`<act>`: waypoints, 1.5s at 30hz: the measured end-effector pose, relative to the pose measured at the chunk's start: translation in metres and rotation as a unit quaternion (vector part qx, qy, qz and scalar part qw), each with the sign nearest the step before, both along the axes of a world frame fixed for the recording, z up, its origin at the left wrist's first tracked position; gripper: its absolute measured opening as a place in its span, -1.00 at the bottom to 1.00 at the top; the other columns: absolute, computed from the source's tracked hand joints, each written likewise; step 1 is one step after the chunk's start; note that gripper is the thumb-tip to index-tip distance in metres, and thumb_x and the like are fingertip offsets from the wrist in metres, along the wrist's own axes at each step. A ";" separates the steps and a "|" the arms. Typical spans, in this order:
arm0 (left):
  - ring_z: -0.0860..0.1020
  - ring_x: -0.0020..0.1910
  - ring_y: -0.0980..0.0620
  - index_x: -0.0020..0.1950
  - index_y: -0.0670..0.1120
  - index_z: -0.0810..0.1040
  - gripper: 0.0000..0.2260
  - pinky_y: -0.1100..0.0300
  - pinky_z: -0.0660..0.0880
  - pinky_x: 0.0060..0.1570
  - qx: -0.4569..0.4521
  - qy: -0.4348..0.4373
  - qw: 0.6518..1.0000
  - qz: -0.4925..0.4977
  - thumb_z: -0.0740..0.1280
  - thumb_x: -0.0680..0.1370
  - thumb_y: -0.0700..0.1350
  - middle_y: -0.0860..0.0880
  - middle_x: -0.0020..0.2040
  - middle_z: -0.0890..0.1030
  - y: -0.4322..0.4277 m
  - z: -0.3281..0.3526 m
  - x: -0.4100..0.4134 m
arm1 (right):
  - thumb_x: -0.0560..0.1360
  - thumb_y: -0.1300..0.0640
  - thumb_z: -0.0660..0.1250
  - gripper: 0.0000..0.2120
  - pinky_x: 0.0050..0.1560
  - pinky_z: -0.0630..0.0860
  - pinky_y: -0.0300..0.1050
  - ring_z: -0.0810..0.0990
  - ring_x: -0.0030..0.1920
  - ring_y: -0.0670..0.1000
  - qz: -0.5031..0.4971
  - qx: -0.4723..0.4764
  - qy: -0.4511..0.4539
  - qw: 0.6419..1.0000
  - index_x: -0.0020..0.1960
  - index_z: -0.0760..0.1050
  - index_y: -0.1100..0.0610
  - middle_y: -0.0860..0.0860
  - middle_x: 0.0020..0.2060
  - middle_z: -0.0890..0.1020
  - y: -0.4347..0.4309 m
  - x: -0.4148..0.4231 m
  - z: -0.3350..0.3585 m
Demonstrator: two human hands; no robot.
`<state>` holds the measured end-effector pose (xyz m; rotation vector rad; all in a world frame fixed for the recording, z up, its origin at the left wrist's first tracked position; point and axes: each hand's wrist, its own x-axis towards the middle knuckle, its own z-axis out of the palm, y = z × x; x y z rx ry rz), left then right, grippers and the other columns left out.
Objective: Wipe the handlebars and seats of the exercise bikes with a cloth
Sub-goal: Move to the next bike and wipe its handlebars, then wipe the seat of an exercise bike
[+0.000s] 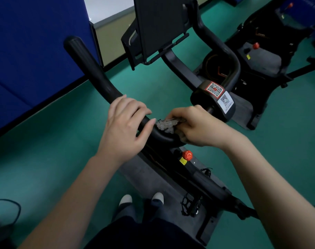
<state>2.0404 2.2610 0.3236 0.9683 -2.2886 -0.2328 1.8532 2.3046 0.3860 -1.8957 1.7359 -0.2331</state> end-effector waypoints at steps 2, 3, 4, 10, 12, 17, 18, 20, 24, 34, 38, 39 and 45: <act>0.47 0.05 -0.03 -0.01 -0.14 0.59 -0.76 0.08 0.14 0.39 0.006 -0.016 1.000 -0.011 0.22 0.58 0.00 -0.01 -0.05 0.57 -0.004 0.001 0.005 | 0.40 0.41 0.21 -0.68 -0.08 0.49 -0.14 0.60 -0.13 0.02 -0.030 -0.010 -0.022 0.999 0.04 0.58 0.13 0.05 -0.23 0.67 0.003 0.005 -0.002; 0.48 0.05 -0.03 -0.01 -0.13 0.59 -0.75 0.08 0.14 0.39 0.007 -0.021 1.000 -0.018 0.22 0.58 0.00 0.00 -0.05 0.57 -0.005 0.002 0.006 | 0.42 0.40 0.22 -0.69 -0.09 0.48 -0.19 0.59 -0.12 0.00 -0.045 -0.017 -0.029 0.998 0.03 0.58 0.13 0.03 -0.22 0.66 0.005 0.007 -0.003; 0.48 0.06 -0.02 0.00 -0.13 0.59 -0.75 0.09 0.14 0.39 0.007 -0.023 0.999 -0.023 0.22 0.58 0.01 0.00 -0.04 0.57 -0.006 0.002 0.007 | 0.43 0.39 0.23 -0.70 -0.11 0.46 -0.25 0.59 -0.12 -0.02 -0.061 -0.025 -0.039 0.997 0.03 0.59 0.12 0.01 -0.21 0.65 0.007 0.009 -0.004; 0.50 0.05 -0.02 0.00 -0.12 0.61 -0.75 0.11 0.15 0.37 0.001 -0.026 0.999 -0.030 0.23 0.57 0.01 0.01 -0.05 0.58 -0.007 0.002 0.009 | 0.49 0.38 0.26 -0.72 -0.02 0.45 -0.32 0.59 -0.07 -0.14 -0.189 -0.086 -0.178 0.962 0.02 0.57 0.06 -0.09 -0.14 0.65 0.031 0.012 -0.006; 0.50 0.04 -0.02 -0.01 -0.13 0.61 -0.74 0.09 0.16 0.36 0.002 -0.030 0.999 -0.034 0.22 0.57 0.02 0.00 -0.05 0.59 -0.006 0.004 0.009 | 0.50 0.39 0.25 -0.70 -0.07 0.43 -0.39 0.59 -0.11 -0.20 -0.233 -0.124 -0.229 0.937 0.02 0.56 0.02 -0.16 -0.16 0.65 0.043 0.014 -0.007; 0.49 0.06 -0.03 0.04 -0.13 0.60 -0.76 0.08 0.15 0.38 0.001 -0.032 0.998 -0.050 0.25 0.57 -0.01 -0.01 -0.03 0.58 -0.004 0.008 0.009 | 0.53 0.36 0.24 -0.69 -0.08 0.47 -0.34 0.61 -0.09 -0.14 -0.321 -0.216 -0.279 0.879 0.04 0.57 -0.01 -0.17 -0.15 0.66 0.066 0.029 -0.012; 0.49 0.07 -0.03 0.06 -0.13 0.60 -0.76 0.09 0.14 0.39 -0.001 -0.032 0.998 -0.058 0.25 0.57 -0.01 -0.02 -0.03 0.59 -0.004 0.008 0.009 | 0.53 0.35 0.24 -0.69 -0.07 0.48 -0.34 0.62 -0.09 -0.14 -0.332 -0.227 -0.278 0.872 0.04 0.56 -0.04 -0.18 -0.15 0.66 0.070 0.033 -0.013; 0.50 0.08 -0.02 0.08 -0.12 0.59 -0.76 0.07 0.17 0.37 -0.007 -0.035 0.996 -0.080 0.26 0.57 -0.01 -0.01 -0.01 0.59 -0.001 0.009 0.006 | 0.53 0.35 0.24 -0.66 -0.07 0.47 -0.34 0.61 -0.09 -0.16 -0.352 -0.246 -0.279 0.859 0.02 0.55 -0.10 -0.21 -0.15 0.66 0.077 0.041 -0.016; 0.52 0.08 -0.01 0.09 -0.12 0.59 -0.77 0.04 0.23 0.35 -0.012 -0.036 0.991 -0.130 0.27 0.56 -0.01 -0.01 0.00 0.60 0.010 0.010 -0.002 | 0.52 0.32 0.24 -0.70 -0.04 0.45 -0.35 0.61 -0.04 -0.15 -0.402 -0.264 -0.292 0.827 0.05 0.56 -0.04 -0.17 -0.10 0.66 0.097 0.054 -0.026; 0.51 0.16 -0.04 0.12 -0.15 0.59 -0.76 0.01 0.27 0.35 -0.014 -0.027 0.979 -0.202 0.30 0.55 -0.05 -0.03 0.11 0.59 0.052 0.007 -0.012 | 0.55 0.31 0.22 -0.71 -0.01 0.47 -0.34 0.62 -0.02 -0.15 -0.502 -0.274 -0.339 0.747 0.05 0.57 -0.03 -0.15 -0.07 0.68 0.154 0.055 -0.044; 0.51 0.18 -0.04 0.14 -0.16 0.59 -0.73 0.02 0.26 0.35 -0.008 -0.055 0.972 -0.230 0.28 0.56 -0.03 -0.05 0.13 0.59 0.082 0.003 -0.019 | 0.55 0.33 0.22 -0.71 0.03 0.46 -0.32 0.61 0.01 -0.12 -0.519 -0.269 -0.330 0.741 0.05 0.57 -0.01 -0.12 -0.05 0.67 0.188 0.049 -0.051; 0.52 0.17 -0.05 0.15 -0.16 0.59 -0.72 0.01 0.27 0.35 -0.004 -0.064 0.970 -0.236 0.28 0.55 -0.02 -0.05 0.13 0.59 0.092 0.001 -0.021 | 0.54 0.34 0.22 -0.71 0.02 0.45 -0.34 0.61 0.01 -0.13 -0.522 -0.271 -0.327 0.739 0.04 0.57 -0.01 -0.12 -0.06 0.67 0.198 0.048 -0.053; 0.51 0.21 -0.04 0.24 -0.16 0.55 -0.67 -0.02 0.27 0.38 0.030 -0.122 0.960 -0.252 0.30 0.55 -0.01 -0.06 0.24 0.56 0.164 -0.009 -0.039 | 0.52 0.38 0.22 -0.71 0.08 0.48 -0.26 0.62 0.00 -0.12 -0.556 -0.270 -0.318 0.718 0.06 0.57 0.07 -0.07 -0.05 0.68 0.277 0.032 -0.063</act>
